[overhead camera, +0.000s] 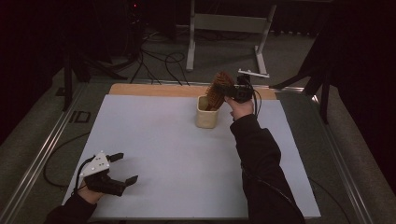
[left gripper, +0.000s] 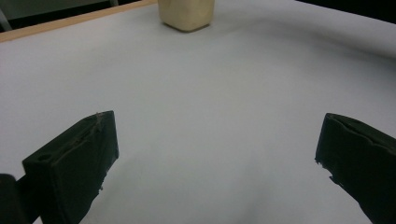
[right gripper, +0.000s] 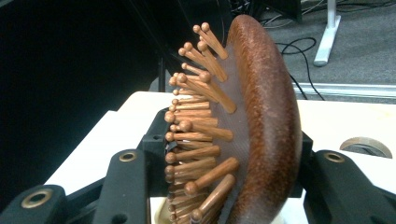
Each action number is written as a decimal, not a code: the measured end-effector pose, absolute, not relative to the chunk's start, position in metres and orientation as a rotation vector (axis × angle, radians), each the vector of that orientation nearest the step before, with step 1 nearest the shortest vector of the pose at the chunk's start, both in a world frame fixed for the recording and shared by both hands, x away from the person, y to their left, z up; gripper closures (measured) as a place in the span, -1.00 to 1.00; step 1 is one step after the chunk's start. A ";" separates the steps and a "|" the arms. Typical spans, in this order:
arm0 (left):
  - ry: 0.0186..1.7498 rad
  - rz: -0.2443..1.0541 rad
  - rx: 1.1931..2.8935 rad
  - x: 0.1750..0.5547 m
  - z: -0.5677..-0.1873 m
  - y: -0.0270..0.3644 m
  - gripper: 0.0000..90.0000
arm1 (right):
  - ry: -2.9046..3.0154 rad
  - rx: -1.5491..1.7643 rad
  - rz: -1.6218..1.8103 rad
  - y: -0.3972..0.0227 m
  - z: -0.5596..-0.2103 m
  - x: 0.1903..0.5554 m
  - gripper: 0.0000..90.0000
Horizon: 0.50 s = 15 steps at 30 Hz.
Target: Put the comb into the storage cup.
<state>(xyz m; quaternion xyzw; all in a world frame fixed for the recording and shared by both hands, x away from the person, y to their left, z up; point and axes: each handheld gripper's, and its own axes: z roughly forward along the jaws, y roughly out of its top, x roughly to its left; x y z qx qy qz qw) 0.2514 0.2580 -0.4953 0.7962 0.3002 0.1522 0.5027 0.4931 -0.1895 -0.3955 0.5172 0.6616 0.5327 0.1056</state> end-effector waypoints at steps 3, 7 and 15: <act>0.724 0.365 1.927 0.252 -0.496 0.258 -1.00 | 1.946 1.530 1.582 -0.193 -0.398 0.493 0.10; 0.726 0.362 1.926 0.252 -0.496 0.257 -1.00 | 1.942 1.534 1.588 -0.195 -0.400 0.494 0.07; 0.726 0.354 1.932 0.252 -0.497 0.257 -1.00 | 1.968 1.495 1.560 -0.195 -0.400 0.495 -0.06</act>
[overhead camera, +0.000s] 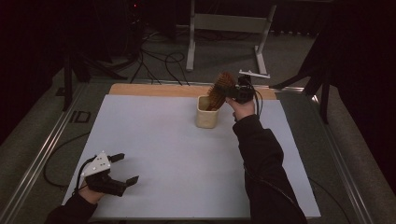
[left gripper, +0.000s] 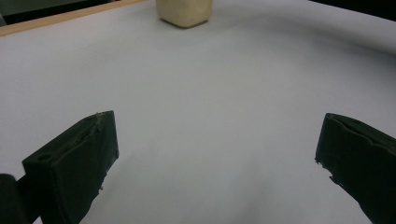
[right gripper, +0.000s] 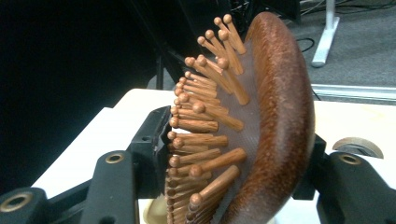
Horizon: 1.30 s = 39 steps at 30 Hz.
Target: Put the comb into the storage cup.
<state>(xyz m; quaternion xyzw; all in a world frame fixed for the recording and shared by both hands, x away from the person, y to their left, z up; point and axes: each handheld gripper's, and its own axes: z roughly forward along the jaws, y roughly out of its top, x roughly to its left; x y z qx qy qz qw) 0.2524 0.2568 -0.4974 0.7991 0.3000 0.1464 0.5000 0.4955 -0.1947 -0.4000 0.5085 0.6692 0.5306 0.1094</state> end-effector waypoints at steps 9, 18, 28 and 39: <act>0.722 0.356 1.935 0.252 -0.497 0.257 -1.00 | 1.995 1.417 1.609 -0.198 -0.396 0.493 -0.65; 0.722 0.357 1.934 0.252 -0.497 0.257 -1.00 | 2.031 1.397 1.557 -0.204 -0.398 0.490 -0.77; 0.720 0.353 1.934 0.254 -0.497 0.255 -1.00 | 2.072 1.398 1.491 -0.220 -0.401 0.481 -0.80; 0.716 0.347 1.936 0.259 -0.497 0.250 -1.00 | 2.082 1.353 1.426 -0.232 -0.408 0.474 -0.80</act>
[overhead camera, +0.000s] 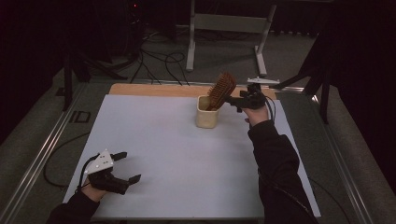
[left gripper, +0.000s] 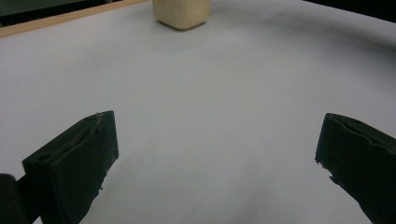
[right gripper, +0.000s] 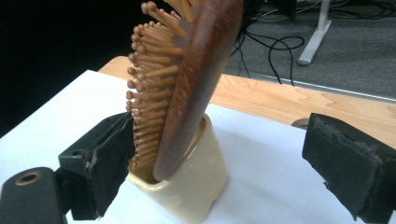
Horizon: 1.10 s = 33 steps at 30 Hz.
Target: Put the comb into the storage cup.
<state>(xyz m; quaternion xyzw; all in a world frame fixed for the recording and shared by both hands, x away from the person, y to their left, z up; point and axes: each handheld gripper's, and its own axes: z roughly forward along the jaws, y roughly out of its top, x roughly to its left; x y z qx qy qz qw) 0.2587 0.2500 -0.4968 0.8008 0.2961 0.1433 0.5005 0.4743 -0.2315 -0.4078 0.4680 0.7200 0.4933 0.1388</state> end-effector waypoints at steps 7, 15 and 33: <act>0.715 0.351 1.936 0.258 -0.497 0.250 -1.00 | 2.090 1.326 1.424 -0.235 -0.410 0.468 -0.80; 0.713 0.351 1.935 0.256 -0.497 0.252 -1.00 | 2.099 1.292 1.427 -0.236 -0.413 0.456 -0.80; 0.718 0.353 1.930 0.254 -0.497 0.254 -1.00 | 2.134 1.229 1.438 -0.239 -0.419 0.430 -0.80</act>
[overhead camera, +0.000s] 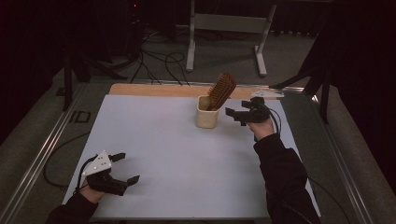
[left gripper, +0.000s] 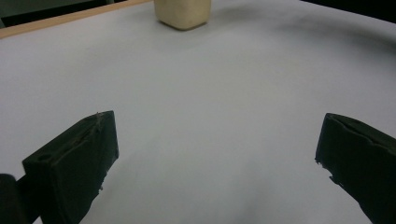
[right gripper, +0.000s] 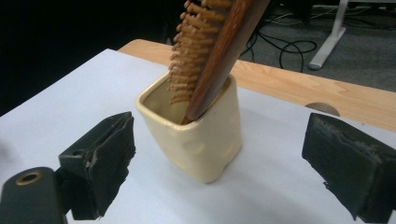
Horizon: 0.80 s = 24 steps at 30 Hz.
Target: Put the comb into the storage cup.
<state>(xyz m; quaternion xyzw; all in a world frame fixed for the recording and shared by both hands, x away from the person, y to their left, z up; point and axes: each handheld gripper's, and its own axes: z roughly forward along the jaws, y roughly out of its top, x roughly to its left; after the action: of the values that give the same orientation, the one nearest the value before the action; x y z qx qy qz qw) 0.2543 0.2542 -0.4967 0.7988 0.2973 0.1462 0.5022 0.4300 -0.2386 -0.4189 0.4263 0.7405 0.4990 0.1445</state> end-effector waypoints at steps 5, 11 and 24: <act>0.716 0.353 1.932 0.254 -0.496 0.254 -1.00 | 2.138 1.224 1.444 -0.241 -0.425 0.421 -0.80; 0.714 0.353 1.932 0.254 -0.496 0.254 -1.00 | 2.150 1.219 1.442 -0.245 -0.436 0.410 -0.80; 0.712 0.354 1.934 0.254 -0.496 0.254 -1.00 | 2.190 1.204 1.445 -0.252 -0.463 0.385 -0.80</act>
<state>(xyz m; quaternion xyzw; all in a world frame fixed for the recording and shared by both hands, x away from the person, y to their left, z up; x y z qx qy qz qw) 0.2537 0.2541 -0.4960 0.8003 0.2946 0.1463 0.5013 0.3849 -0.2515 -0.4631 0.4136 0.7524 0.4966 0.1271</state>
